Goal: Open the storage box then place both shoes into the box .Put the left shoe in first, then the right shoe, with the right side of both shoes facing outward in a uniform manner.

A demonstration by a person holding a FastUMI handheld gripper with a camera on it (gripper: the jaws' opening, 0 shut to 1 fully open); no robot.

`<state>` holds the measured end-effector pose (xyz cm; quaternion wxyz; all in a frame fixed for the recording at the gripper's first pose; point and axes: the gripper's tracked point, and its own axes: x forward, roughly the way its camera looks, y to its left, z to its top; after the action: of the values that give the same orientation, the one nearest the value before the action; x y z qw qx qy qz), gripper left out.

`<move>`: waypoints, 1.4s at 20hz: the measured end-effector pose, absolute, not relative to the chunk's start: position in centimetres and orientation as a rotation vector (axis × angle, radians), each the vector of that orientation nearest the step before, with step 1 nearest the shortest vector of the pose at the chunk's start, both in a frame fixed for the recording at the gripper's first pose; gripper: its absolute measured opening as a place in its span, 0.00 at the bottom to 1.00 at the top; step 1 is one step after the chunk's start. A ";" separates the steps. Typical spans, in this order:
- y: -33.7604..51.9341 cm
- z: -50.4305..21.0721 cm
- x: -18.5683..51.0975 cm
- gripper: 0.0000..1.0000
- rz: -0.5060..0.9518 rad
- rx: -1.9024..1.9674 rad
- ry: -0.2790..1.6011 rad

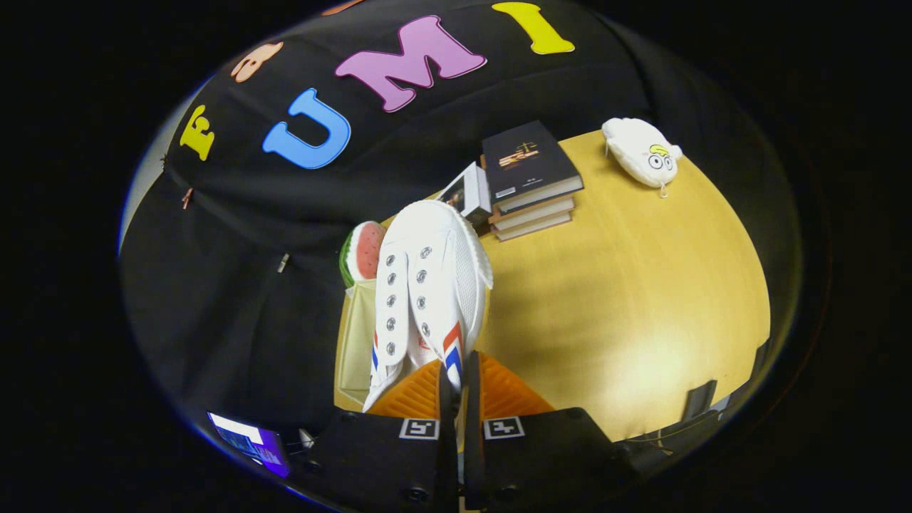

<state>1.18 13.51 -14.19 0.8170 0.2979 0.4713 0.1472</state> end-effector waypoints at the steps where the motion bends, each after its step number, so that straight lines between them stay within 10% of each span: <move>1: 15.3 -13.8 1.3 0.08 0.323 0.643 1.002; 15: 27.6 -18.4 2.4 0.08 0.275 0.572 1.139; 19: 31.1 -13.9 3.9 0.91 0.336 0.750 1.056; 28: 27.4 -7.9 5.2 0.99 0.357 0.457 0.765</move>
<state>5.18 27.41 -7.93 0.8870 0.2199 0.3679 0.1715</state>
